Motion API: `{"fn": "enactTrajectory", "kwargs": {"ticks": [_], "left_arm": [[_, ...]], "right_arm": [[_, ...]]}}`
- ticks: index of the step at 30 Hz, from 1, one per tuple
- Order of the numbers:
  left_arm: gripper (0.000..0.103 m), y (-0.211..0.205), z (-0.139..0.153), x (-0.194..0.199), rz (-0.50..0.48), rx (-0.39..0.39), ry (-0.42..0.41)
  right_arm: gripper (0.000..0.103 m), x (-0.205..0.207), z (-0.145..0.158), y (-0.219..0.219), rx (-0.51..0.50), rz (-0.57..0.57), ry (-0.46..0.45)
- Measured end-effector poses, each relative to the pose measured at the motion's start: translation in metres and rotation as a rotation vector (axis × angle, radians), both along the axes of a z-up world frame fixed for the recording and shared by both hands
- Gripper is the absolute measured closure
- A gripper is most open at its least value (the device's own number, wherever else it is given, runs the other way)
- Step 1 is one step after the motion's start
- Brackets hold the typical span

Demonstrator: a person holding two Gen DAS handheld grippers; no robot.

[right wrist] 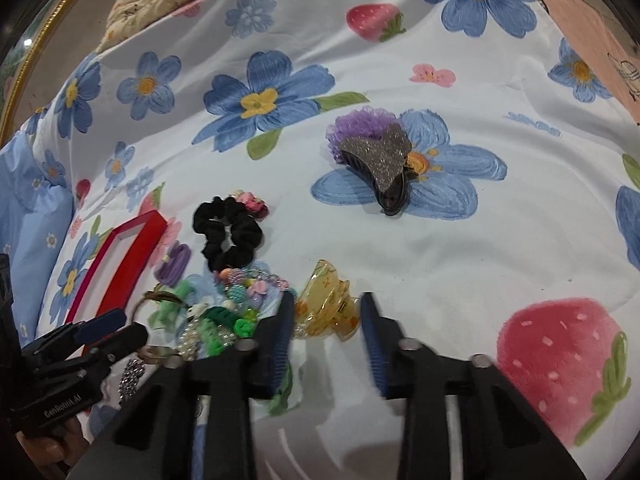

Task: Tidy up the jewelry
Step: 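Grasp the gold watch with the left tool while the right tool grasps the yellow claw clip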

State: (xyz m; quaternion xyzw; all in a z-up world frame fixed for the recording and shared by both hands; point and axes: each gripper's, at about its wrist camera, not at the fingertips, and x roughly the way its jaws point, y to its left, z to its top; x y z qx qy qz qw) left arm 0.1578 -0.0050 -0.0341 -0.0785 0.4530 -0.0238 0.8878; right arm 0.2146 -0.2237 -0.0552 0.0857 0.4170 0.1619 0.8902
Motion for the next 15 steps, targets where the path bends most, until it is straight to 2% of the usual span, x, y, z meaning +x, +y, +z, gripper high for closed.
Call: {"fn": "enactTrajectory", "kwargs": {"ticks": [4, 8, 15], "left_arm": [[0.058, 0.014, -0.002, -0.005, 0.016, -0.032, 0.013], [0.058, 0.01, -0.002, -0.007, -0.016, -0.029, 0.018], [0.058, 0.0, -0.01, 0.013, -0.041, -0.015, 0.041]], "right_arm": [[0.094, 0.001, 0.001, 0.005, -0.012, 0.008, -0.022], [0.097, -0.001, 0.002, 0.006, -0.011, 0.015, -0.034], [0.098, -0.008, 0.008, 0.011, -0.004, 0.041, -0.047]]}}
